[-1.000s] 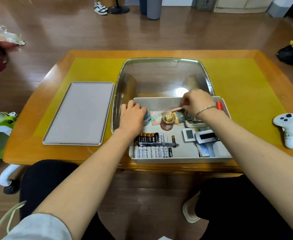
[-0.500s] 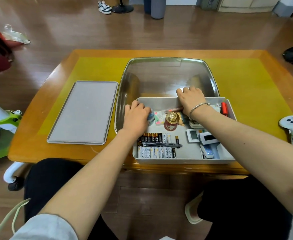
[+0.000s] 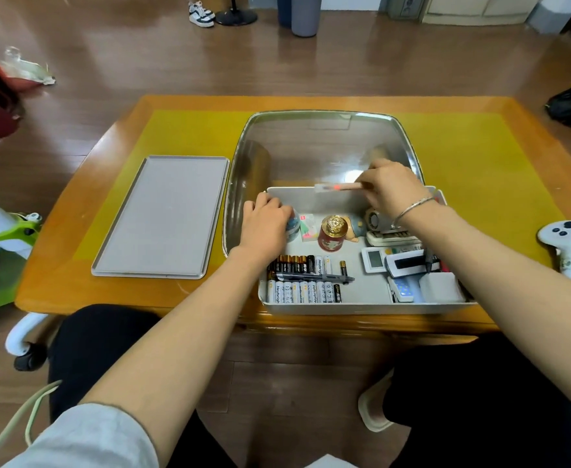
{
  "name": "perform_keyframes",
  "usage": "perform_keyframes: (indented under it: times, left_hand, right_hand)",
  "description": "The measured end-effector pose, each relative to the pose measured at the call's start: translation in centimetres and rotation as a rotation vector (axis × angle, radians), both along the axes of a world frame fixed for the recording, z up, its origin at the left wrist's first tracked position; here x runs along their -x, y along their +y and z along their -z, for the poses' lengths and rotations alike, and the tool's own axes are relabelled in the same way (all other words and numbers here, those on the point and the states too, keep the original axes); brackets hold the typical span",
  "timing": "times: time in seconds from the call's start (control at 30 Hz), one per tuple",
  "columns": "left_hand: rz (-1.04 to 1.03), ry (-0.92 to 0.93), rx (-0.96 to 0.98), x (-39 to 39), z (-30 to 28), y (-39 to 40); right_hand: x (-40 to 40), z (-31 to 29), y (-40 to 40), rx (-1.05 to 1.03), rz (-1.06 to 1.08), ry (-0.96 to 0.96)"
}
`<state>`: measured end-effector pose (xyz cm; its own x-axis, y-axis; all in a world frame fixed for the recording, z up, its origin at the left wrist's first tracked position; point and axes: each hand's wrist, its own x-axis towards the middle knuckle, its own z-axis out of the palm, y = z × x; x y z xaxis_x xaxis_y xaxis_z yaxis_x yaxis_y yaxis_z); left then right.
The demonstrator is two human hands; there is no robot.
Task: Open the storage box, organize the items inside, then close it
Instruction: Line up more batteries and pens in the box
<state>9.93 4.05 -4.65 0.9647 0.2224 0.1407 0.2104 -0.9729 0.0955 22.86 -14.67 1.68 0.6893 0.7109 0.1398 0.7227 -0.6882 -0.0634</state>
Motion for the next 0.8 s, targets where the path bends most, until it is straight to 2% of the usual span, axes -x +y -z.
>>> perform_keyframes:
  times: [0.1,0.2,0.27,0.33,0.47,0.57,0.67,0.8]
  left_hand:
    - [0.012,0.0,0.0,0.1,-0.2,0.0]
    - [0.02,-0.004,-0.042,0.1,-0.4,-0.2]
    - [0.023,0.007,-0.088,0.3,-0.5,-0.4]
    - [0.03,0.02,-0.137,0.6,-0.4,-0.6]
    - [0.065,-0.016,-0.171,1.3,-0.1,-1.3]
    - [0.168,0.002,-0.15,1.6,0.1,-2.2]
    - [0.215,0.118,-0.147,1.7,0.2,-3.0]
    - [0.214,0.315,-0.178,1.5,0.4,-3.3]
  right_hand:
    - [2.2,-1.2,-1.3,0.035,-0.144,0.218]
    - [4.2,-1.5,-2.3,0.223,-0.153,0.417]
    - [4.6,-1.1,-2.4,0.335,-0.14,0.458]
    - [4.3,-0.7,-2.3,0.298,-0.106,0.457]
    - [3.6,0.2,-0.7,0.078,-0.059,0.313]
    - [3.8,1.4,1.2,0.189,-0.074,0.255]
    - [3.4,2.3,2.6,0.245,-0.077,0.253]
    - [2.5,2.8,3.4,0.182,-0.031,0.227]
